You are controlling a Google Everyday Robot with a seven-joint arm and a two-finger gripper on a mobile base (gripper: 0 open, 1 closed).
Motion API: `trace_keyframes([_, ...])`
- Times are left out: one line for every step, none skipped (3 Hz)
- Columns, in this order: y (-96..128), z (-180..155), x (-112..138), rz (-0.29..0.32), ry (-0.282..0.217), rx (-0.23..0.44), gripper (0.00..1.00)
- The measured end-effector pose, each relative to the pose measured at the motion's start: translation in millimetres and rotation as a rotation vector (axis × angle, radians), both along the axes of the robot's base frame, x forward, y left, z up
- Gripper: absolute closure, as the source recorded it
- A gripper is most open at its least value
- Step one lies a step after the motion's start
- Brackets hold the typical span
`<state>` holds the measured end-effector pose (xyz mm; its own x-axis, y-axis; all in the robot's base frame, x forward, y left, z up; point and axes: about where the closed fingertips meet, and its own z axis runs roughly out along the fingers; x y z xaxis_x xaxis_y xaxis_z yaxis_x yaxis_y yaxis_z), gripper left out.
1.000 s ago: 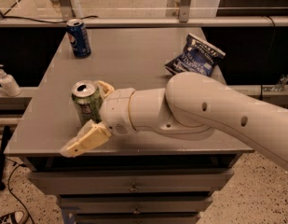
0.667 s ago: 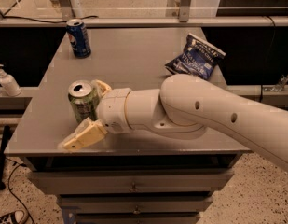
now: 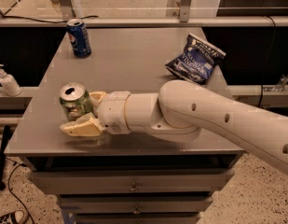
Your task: Move green can near pepsi can
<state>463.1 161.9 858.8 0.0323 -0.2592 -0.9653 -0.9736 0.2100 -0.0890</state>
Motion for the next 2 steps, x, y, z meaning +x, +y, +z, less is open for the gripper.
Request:
trace_keyframes([-3.6,-2.1,2.1,-0.001,-0.002,0.012,0.63])
trace_keyframes([-5.4,0.1,4.4,0.001,-0.011,0.021,0.87])
